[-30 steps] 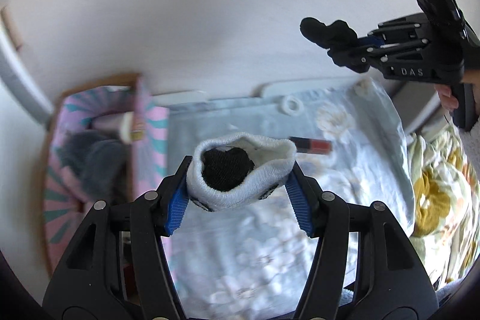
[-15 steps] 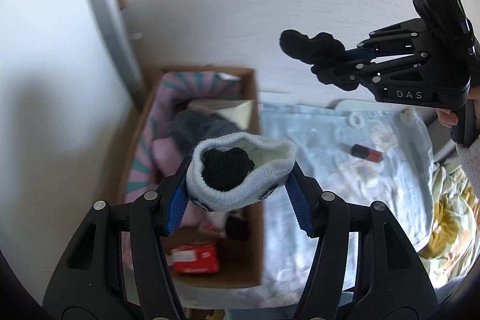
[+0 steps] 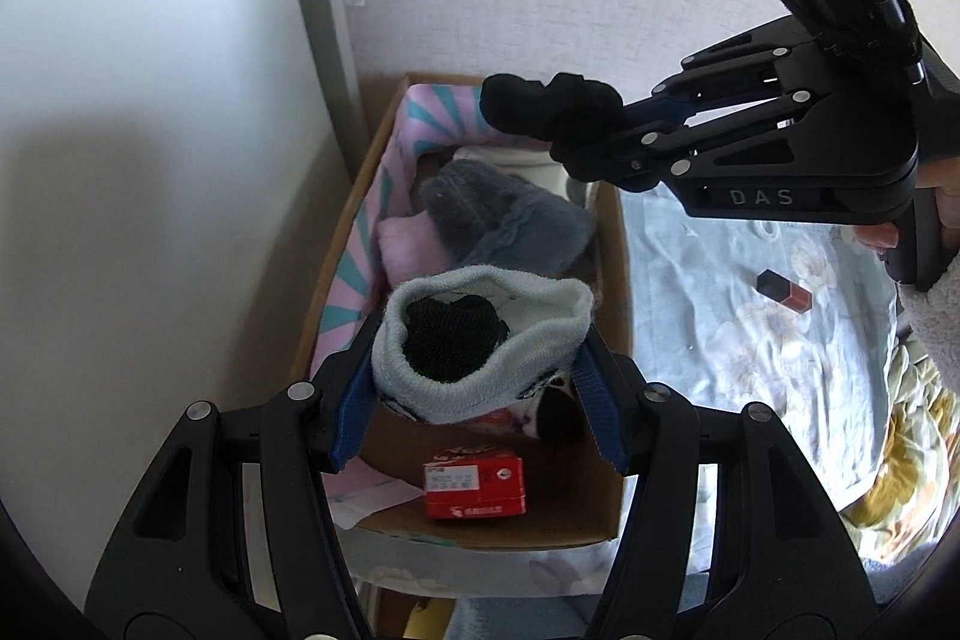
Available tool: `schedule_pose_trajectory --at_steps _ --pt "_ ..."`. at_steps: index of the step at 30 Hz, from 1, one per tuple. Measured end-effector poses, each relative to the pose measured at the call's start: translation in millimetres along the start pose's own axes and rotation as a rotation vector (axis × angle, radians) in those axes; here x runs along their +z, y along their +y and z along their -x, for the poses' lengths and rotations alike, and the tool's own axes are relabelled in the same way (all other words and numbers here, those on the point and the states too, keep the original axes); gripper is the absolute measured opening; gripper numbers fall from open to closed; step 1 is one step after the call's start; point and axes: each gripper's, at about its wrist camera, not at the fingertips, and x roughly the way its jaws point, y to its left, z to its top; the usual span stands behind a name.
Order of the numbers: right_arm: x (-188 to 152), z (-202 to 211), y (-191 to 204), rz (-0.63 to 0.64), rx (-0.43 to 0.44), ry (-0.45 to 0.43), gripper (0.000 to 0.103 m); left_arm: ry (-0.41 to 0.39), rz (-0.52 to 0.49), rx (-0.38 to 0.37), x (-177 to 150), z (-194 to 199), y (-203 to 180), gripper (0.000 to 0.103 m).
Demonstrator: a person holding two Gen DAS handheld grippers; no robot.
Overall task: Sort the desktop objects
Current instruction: 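Lift the sock and black item and carry them over the box, then open both tools to drop the sock and black item into the box, then move both tools back over the cloth toward the nail polish and tape roll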
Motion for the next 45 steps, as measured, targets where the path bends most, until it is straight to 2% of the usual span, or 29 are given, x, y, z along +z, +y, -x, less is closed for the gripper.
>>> schedule_pose_trajectory --at_steps 6,8,9,10,12,13,14,16,19,30,40,42,45 --pt "12 -10 3 -0.002 0.029 0.009 0.015 -0.004 -0.002 0.017 4 2 5 0.060" --pt "15 -14 2 -0.012 0.036 0.017 0.016 0.012 -0.008 0.031 6 -1 5 0.066" --pt "17 -16 2 -0.020 0.038 0.017 0.018 0.017 -0.006 0.030 7 -3 5 0.077" --pt "18 -18 1 -0.030 0.047 0.019 0.025 0.023 0.009 0.045 7 -5 6 0.102" --pt "18 -22 -3 -0.071 0.066 0.017 0.051 0.038 0.015 0.052 7 -9 5 0.103" --pt "18 -24 -5 -0.100 0.063 0.013 0.080 0.041 -0.005 0.036 7 -11 3 0.103" --pt "18 -26 -7 -0.114 0.055 0.016 0.103 0.043 -0.024 0.042 5 -14 1 0.103" --pt "16 -28 -5 -0.098 0.032 0.012 0.103 0.047 -0.042 0.068 4 -17 -2 0.103" --pt "15 -28 -3 -0.063 -0.018 0.022 0.103 0.064 -0.032 0.038 2 -22 -1 0.103" --pt "8 -28 -6 -0.056 -0.013 0.021 0.103 0.078 -0.045 0.042 -1 -24 -3 0.103" --pt "-1 1 -13 -0.095 -0.021 0.004 0.103 0.067 -0.074 0.041 -2 -3 -13 0.103" --pt "-5 11 -19 -0.123 -0.005 -0.021 0.103 0.048 -0.081 0.019 0 0 -16 0.103" --pt "-15 29 -30 -0.178 0.015 -0.081 0.103 0.038 -0.070 -0.081 4 4 -22 0.103"
